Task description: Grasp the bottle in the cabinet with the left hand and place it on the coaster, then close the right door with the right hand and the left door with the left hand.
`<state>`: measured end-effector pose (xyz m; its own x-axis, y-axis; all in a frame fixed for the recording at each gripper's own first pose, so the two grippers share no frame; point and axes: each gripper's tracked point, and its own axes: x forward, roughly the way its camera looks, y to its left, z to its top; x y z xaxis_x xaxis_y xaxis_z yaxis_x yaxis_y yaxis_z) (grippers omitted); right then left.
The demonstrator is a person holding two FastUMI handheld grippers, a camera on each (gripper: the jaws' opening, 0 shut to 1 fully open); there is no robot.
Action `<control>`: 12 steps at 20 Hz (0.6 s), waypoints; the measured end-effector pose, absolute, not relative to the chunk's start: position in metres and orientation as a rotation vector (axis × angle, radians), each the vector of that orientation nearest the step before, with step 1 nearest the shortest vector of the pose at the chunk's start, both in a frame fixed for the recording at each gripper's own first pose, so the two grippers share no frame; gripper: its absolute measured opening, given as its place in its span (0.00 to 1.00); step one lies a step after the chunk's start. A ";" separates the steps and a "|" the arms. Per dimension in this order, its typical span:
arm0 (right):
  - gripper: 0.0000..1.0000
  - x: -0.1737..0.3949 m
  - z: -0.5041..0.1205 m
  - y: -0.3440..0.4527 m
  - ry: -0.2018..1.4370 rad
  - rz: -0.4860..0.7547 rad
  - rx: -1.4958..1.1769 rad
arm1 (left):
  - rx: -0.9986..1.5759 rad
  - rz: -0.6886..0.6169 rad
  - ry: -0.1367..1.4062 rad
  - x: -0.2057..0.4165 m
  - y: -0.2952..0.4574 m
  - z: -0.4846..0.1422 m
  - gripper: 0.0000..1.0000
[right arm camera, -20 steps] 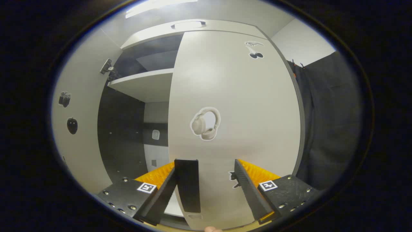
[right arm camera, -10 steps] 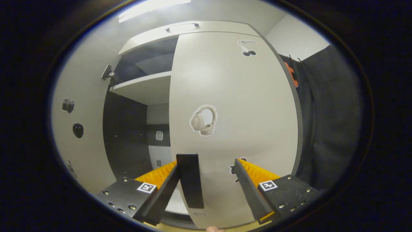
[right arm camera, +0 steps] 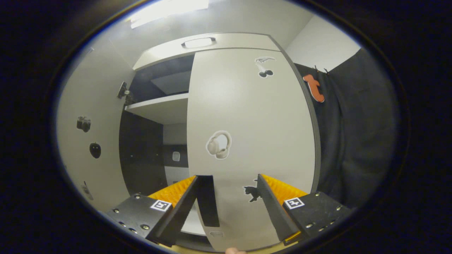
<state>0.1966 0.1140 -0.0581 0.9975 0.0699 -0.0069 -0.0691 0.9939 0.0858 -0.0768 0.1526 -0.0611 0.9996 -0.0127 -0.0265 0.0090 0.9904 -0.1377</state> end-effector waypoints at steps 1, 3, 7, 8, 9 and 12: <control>1.00 0.195 -0.056 0.110 0.009 0.066 0.087 | -0.145 -0.039 0.031 -0.074 0.141 -0.062 0.93; 1.00 0.190 -0.052 0.099 0.003 0.051 0.083 | -0.136 -0.087 0.033 -0.066 0.121 -0.063 0.94; 1.00 0.180 -0.051 0.077 0.003 0.021 0.066 | -0.090 -0.142 0.032 -0.050 0.092 -0.063 0.94; 1.00 0.177 -0.051 0.072 0.004 0.013 0.061 | -0.094 -0.155 0.034 -0.046 0.085 -0.064 0.94; 1.00 0.175 -0.052 0.067 0.005 0.005 0.056 | -0.098 -0.170 0.038 -0.042 0.080 -0.065 0.93; 1.00 0.168 -0.052 0.052 0.009 -0.018 0.047 | -0.106 -0.194 0.041 -0.030 0.064 -0.067 0.94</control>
<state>0.1682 0.0521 -0.0524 0.9998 -0.0181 -0.0094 0.0185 0.9987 0.0474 -0.0303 0.0636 -0.0666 0.9804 -0.1949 -0.0303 0.1906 0.9756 -0.1089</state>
